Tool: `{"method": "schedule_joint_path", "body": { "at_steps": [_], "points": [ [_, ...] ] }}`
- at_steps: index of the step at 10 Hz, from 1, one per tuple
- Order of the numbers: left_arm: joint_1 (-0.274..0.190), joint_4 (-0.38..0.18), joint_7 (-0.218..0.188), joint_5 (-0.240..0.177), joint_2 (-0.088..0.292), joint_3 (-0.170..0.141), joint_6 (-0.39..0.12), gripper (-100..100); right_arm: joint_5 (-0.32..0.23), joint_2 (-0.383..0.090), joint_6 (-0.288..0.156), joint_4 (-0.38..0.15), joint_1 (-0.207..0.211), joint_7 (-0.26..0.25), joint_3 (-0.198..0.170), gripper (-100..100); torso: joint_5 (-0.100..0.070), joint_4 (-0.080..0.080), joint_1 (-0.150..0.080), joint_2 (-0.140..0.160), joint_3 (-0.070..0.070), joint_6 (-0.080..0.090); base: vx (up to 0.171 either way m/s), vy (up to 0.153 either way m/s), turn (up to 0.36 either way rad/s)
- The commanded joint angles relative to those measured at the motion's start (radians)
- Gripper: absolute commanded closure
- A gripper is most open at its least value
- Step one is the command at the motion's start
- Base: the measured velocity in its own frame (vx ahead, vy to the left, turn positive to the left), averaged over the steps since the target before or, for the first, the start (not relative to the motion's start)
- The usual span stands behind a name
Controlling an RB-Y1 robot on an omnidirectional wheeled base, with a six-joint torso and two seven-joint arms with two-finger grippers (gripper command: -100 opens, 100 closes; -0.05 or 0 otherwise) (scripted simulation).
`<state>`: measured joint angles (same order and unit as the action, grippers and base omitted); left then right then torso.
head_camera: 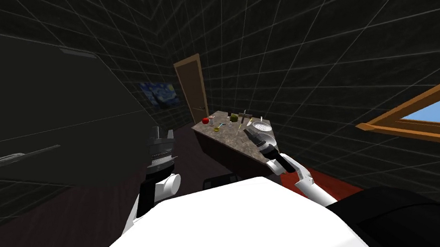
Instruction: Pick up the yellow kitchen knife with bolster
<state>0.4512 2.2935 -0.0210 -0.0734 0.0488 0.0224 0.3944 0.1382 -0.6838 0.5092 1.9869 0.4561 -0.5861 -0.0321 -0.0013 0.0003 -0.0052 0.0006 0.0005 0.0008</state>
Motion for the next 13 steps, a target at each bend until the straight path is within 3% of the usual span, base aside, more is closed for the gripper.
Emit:
{"method": "schedule_joint_path", "body": {
  "at_steps": [1, 6, 9, 10, 11, 12, 13],
  "points": [
    [0.000, 0.000, 0.000, 0.000, 0.000, 0.000, 0.000, 0, 0.008, -0.050, 0.002, -0.037, 0.007, -0.050, -0.023, -100, 0.000, 0.000, 0.000, 0.000, 0.000, 0.000, -0.035, -0.060, 0.282],
    [0.000, 0.000, 0.000, 0.000, 0.000, 0.000, 0.000, 0, 0.019, -0.180, 0.012, -0.115, 0.018, -0.156, -0.064, -100, 0.000, 0.000, 0.001, -0.001, -0.001, -0.001, -0.034, -0.041, 0.238],
    [0.000, 0.000, 0.000, 0.000, 0.000, 0.000, 0.000, 0, 0.023, -0.270, 0.027, -0.197, 0.035, -0.242, -0.108, -100, 0.000, 0.000, 0.001, -0.002, -0.001, 0.000, -0.027, -0.032, 0.262],
    [0.000, 0.000, 0.000, 0.000, 0.000, 0.000, 0.000, 0, 0.023, -0.294, 0.027, -0.197, 0.035, -0.249, -0.108, -100, 0.000, -0.001, 0.001, -0.002, -0.001, -0.001, -0.022, -0.025, 0.197],
    [0.000, 0.000, 0.000, 0.000, 0.000, 0.000, 0.000, 0, 0.023, -0.323, 0.037, -0.236, 0.045, -0.292, -0.130, -100, 0.000, 0.000, 0.002, -0.002, -0.001, 0.000, -0.014, -0.017, 0.386],
    [0.000, 0.000, 0.000, 0.000, 0.000, 0.000, 0.000, 0, 0.023, -0.352, 0.037, -0.239, 0.045, -0.295, -0.130, -100, 0.000, -0.001, 0.002, -0.003, -0.002, -0.001, -0.012, -0.021, 0.159],
    [0.000, 0.000, 0.000, 0.000, 0.000, 0.000, 0.000, 0, 0.020, -0.383, 0.049, -0.279, 0.055, -0.338, -0.152, -100, 0.000, -0.001, 0.002, -0.003, -0.002, 0.001, -0.010, -0.011, 0.297]
  ]
}}
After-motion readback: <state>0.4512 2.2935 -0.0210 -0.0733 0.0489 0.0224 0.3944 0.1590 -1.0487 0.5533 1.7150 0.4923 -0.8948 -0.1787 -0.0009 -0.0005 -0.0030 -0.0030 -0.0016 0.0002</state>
